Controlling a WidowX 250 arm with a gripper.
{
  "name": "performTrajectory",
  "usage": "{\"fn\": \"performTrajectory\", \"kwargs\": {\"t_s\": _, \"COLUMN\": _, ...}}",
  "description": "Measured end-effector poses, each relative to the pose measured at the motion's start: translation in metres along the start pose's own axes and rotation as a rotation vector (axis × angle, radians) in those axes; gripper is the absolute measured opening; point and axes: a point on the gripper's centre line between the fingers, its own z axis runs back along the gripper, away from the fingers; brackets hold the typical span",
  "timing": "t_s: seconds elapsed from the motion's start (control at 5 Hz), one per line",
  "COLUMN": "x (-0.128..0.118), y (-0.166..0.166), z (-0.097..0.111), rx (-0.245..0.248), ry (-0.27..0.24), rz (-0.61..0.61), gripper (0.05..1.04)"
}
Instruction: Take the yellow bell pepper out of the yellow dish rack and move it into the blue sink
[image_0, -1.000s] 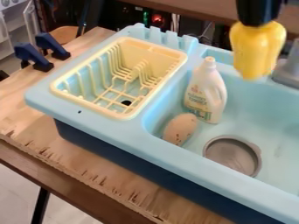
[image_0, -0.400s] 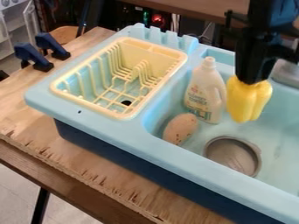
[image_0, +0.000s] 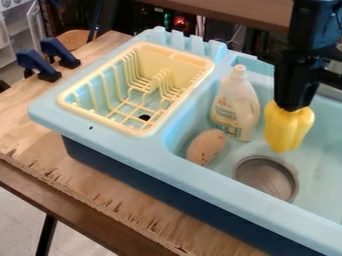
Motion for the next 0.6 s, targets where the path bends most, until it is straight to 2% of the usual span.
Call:
{"fn": "performTrajectory", "kwargs": {"t_s": 0.2, "x": 0.005, "y": -0.0052, "z": -0.0169, "rx": -0.032, "ry": 0.025, "rz": 0.012, "gripper": 0.14}}
{"fn": "performTrajectory", "kwargs": {"t_s": 0.4, "x": 0.0114, "y": -0.0062, "z": -0.0207, "rx": -0.039, "ry": 0.026, "rz": -0.006, "gripper": 0.167}}
{"fn": "performTrajectory", "kwargs": {"t_s": 0.6, "x": 0.0145, "y": -0.0062, "z": -0.0215, "rx": -0.026, "ry": 0.036, "rz": -0.006, "gripper": 0.381}}
